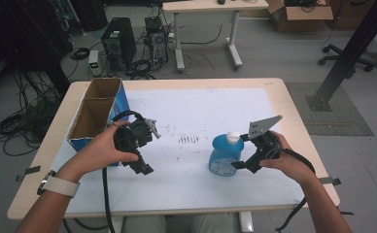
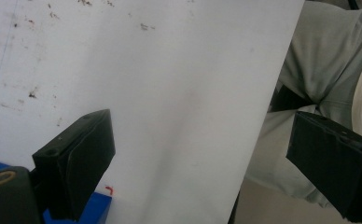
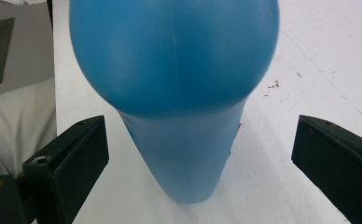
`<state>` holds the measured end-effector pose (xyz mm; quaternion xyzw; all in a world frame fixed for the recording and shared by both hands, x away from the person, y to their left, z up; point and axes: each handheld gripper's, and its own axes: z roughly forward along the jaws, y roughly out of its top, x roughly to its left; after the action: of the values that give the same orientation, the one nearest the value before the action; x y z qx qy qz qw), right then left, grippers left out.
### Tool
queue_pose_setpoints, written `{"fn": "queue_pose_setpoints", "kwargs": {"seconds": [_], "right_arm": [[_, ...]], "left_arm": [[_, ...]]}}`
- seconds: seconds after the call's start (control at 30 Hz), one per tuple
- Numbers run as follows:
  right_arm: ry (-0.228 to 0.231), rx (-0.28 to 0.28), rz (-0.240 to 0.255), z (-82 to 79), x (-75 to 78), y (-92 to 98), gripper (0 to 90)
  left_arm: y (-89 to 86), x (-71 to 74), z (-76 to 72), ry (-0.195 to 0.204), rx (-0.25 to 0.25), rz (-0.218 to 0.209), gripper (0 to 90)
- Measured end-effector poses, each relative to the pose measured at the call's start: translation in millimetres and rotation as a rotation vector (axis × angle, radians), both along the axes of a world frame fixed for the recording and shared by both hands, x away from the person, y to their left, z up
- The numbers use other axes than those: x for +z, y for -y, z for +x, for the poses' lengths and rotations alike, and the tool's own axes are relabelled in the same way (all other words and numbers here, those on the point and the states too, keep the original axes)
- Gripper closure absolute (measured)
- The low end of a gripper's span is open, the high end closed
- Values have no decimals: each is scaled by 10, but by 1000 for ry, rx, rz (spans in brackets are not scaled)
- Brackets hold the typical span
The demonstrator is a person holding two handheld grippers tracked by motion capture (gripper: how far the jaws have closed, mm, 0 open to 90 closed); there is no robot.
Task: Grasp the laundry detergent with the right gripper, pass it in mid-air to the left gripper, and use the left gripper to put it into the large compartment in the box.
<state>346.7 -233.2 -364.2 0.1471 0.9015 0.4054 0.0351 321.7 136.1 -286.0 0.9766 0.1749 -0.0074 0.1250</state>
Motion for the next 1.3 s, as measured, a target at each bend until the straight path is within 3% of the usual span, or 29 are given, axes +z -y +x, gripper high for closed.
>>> {"fn": "queue_pose_setpoints", "kwargs": {"seconds": [1.3], "right_arm": [[5,-18,70,-6,-152,-24,40]], "left_arm": [[-3,-15,9,-9,1,4,81]]}}
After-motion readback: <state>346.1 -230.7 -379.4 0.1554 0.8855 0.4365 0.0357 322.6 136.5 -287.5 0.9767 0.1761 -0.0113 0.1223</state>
